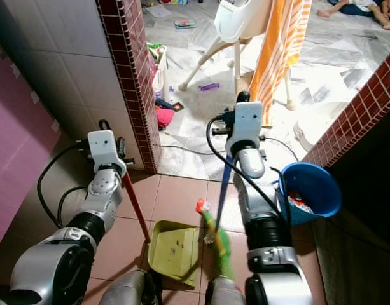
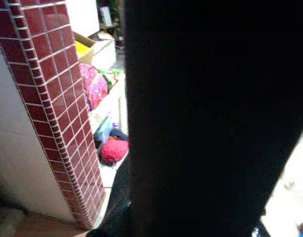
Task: Sweep floor
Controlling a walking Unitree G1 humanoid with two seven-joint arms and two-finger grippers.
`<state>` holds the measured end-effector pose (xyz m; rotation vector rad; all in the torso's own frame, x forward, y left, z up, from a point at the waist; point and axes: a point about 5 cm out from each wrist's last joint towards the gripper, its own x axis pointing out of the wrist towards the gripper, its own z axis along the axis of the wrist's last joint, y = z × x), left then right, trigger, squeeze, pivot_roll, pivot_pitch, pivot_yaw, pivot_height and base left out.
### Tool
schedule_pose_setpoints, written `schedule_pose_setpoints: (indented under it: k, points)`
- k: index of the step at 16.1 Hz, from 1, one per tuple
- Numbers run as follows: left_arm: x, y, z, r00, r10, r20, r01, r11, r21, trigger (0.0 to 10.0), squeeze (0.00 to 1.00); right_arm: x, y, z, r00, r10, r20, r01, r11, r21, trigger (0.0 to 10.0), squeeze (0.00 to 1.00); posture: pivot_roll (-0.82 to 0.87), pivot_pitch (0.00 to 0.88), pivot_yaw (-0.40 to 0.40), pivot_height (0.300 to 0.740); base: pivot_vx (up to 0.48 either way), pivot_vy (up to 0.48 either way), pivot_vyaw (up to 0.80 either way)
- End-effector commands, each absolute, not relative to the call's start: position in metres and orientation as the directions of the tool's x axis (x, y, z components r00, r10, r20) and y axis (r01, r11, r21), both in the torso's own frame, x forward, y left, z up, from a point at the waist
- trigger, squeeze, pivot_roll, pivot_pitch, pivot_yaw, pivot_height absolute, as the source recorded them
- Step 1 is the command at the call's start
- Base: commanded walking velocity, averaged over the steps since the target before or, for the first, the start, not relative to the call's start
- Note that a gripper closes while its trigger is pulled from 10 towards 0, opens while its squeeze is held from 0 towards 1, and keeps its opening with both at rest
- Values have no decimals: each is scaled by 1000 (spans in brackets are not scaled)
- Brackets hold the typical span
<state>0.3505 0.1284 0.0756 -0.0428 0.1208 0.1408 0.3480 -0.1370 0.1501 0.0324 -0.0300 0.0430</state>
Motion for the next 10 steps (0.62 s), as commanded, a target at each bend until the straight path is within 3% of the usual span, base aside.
schedule_pose_setpoints:
  k: [1, 4, 8, 10]
  points:
    - [344, 121, 60, 971, 102, -217, -115, 992, -47, 10000, 0, 349, -135, 152, 1000, 18, 6, -19, 990, 141, 10000, 0, -129, 66, 1, 740, 0, 0, 0]
    - [344, 121, 59, 967, 101, -232, -124, 988, -87, 10000, 0, 354, -125, 167, 998, 37, 48, -50, 950, 308, 10000, 0, -127, 64, -3, 740, 0, 0, 0]
    - [346, 125, 61, 967, 117, -228, -153, 978, -143, 10000, 0, 357, -121, 191, 985, 90, 147, -134, 936, 327, 10000, 0, -128, 60, -3, 740, 0, 0, 0]
    - [348, 130, 64, 966, 130, -222, -170, 970, -171, 10000, 0, 358, -126, 210, 963, 122, 241, -177, 959, 222, 10000, 0, -129, 60, -1, 740, 0, 0, 0]
